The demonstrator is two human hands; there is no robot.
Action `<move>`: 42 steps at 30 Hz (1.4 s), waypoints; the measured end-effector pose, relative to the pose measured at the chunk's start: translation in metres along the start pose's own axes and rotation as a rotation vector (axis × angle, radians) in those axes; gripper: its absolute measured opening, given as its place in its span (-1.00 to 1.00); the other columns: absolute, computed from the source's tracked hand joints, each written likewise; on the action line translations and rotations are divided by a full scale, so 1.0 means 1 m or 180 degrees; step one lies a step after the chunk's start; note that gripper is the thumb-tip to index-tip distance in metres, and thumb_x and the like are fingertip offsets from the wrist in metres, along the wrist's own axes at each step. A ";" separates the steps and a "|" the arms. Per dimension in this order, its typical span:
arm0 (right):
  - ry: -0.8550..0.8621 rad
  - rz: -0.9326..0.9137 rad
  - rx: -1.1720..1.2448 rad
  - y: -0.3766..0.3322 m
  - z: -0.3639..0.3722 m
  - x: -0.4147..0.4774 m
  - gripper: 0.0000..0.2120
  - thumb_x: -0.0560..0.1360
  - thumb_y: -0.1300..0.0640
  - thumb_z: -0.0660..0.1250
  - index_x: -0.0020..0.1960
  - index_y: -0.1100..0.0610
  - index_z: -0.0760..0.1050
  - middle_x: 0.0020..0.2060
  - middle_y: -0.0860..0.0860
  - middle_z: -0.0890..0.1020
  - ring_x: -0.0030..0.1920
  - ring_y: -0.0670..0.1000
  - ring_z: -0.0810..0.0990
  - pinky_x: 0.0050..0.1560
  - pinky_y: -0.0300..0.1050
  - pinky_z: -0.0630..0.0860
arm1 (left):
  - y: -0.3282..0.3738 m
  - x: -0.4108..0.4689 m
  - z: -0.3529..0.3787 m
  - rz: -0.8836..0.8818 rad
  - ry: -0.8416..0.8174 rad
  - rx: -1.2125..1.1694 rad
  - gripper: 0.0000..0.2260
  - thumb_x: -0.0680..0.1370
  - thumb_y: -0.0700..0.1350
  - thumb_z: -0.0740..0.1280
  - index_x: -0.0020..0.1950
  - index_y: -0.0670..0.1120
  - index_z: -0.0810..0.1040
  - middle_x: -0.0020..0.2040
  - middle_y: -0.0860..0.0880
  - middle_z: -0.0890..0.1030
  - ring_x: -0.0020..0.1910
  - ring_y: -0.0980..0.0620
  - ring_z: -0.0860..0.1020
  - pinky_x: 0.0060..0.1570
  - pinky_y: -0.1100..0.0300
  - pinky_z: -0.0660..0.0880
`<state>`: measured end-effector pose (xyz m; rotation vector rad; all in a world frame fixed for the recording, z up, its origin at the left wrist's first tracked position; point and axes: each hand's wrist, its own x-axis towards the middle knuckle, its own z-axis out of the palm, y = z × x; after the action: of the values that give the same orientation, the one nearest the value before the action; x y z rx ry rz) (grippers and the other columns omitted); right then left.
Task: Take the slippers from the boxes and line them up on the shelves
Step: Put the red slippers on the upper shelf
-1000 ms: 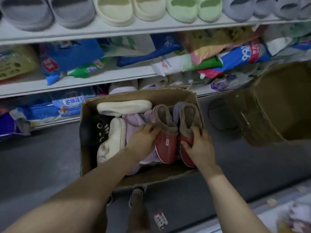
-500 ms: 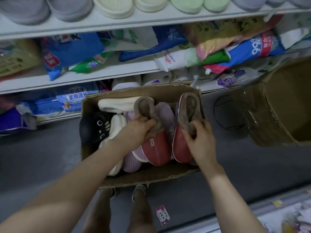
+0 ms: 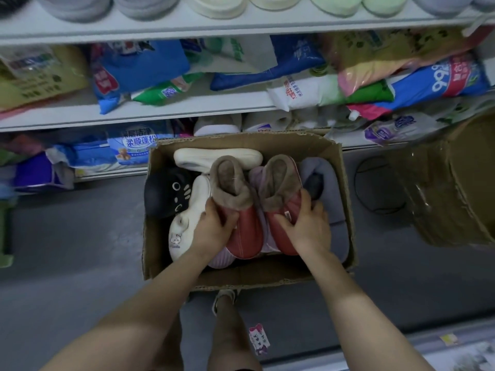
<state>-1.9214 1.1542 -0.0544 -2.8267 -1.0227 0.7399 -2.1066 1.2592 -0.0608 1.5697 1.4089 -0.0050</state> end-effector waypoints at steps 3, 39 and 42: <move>-0.0376 -0.0104 0.0186 0.006 0.001 0.001 -0.17 0.49 -0.22 0.32 0.58 -0.03 -0.04 0.36 0.20 0.30 0.26 0.26 0.43 0.15 0.08 0.46 | -0.016 0.002 0.011 -0.0392 -0.0206 -0.0569 -0.51 0.49 0.18 0.32 0.30 -0.08 0.39 0.13 -0.09 0.61 0.13 -0.10 0.57 0.16 -0.06 0.49; 0.0483 -0.2598 0.2470 -0.175 -0.286 -0.116 -0.45 0.60 0.14 0.29 0.52 -0.12 0.23 0.13 -0.24 0.54 -0.03 -0.25 0.62 0.02 -0.09 0.63 | 0.108 -0.162 -0.306 0.1651 0.1363 -0.1561 -0.48 0.56 -0.22 0.33 0.49 0.00 0.29 0.09 -0.09 0.59 0.00 0.01 0.58 0.10 0.10 0.51; 0.0681 -0.2959 0.2537 -0.200 -0.321 -0.139 -0.47 0.59 0.20 0.29 0.50 -0.07 0.27 0.11 -0.21 0.56 -0.08 -0.29 0.61 -0.13 -0.28 0.59 | 0.126 -0.192 -0.338 0.2035 0.1612 -0.1436 -0.51 0.57 -0.20 0.32 0.44 0.10 0.30 -0.01 0.04 0.58 -0.09 0.10 0.55 0.02 0.14 0.53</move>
<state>-1.9876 1.2625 0.3278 -1.4865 -1.3916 0.5234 -2.2668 1.3524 0.3032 1.6151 1.0937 1.0792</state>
